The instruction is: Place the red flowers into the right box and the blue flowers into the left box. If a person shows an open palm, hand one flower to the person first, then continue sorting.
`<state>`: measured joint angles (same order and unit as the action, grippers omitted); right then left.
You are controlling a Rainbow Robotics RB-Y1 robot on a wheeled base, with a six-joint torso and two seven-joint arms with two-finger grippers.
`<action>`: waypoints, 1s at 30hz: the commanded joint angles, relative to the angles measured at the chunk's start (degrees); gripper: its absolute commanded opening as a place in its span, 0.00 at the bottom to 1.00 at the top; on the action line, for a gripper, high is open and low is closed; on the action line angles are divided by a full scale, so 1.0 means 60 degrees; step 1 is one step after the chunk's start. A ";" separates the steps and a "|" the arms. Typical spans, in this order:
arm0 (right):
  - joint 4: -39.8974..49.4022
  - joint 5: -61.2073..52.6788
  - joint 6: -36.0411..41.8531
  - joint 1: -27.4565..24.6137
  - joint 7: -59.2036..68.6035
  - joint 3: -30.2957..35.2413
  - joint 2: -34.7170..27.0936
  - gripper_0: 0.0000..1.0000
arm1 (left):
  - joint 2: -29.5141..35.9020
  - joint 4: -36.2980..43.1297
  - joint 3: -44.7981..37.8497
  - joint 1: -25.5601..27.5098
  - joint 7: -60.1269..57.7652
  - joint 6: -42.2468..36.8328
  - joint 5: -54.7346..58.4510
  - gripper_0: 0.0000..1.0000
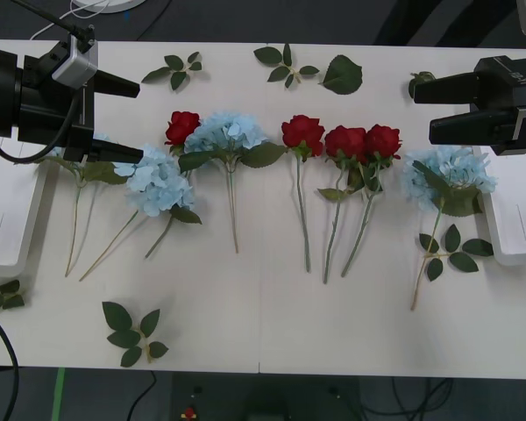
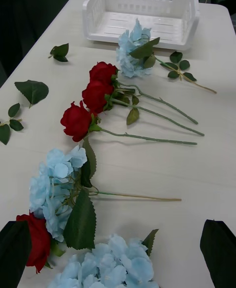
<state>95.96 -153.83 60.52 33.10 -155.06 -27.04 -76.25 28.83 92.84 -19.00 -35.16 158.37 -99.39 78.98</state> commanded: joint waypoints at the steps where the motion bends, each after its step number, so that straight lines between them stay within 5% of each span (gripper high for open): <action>1: 0.0017 -0.0025 -0.0302 0.0122 0.0010 -0.0152 -0.0416 1.00 | 0.0000 0.0317 -0.0100 -0.0131 -0.0561 -0.0076 0.0137 1.00; 4: 0.0134 0.0019 -0.0756 0.0122 0.0010 -0.0152 -0.0490 1.00 | -0.0176 0.0053 -0.0085 0.0484 -0.0561 -0.0120 0.0196 1.00; 12: 0.0779 0.1718 -0.2528 0.0196 0.0010 -0.0123 -0.0870 1.00 | 0.0556 0.0068 0.0281 0.0176 -0.0561 -0.0076 0.0328 1.00; 15: 0.0867 0.3344 -0.2733 0.0430 0.2025 -0.0123 -0.0841 1.00 | 0.1333 0.0053 0.0881 0.0001 -0.0789 0.0129 0.0342 1.00; 30: 0.0940 0.8998 -0.0829 0.0430 0.9804 -0.0079 -0.0988 1.00 | 0.5449 -0.0079 0.5481 -0.1098 -0.8172 0.3102 0.1851 1.00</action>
<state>100.50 -102.51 53.72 33.87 -98.95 -27.99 -78.97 57.49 92.65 11.96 -36.96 112.61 -81.88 88.41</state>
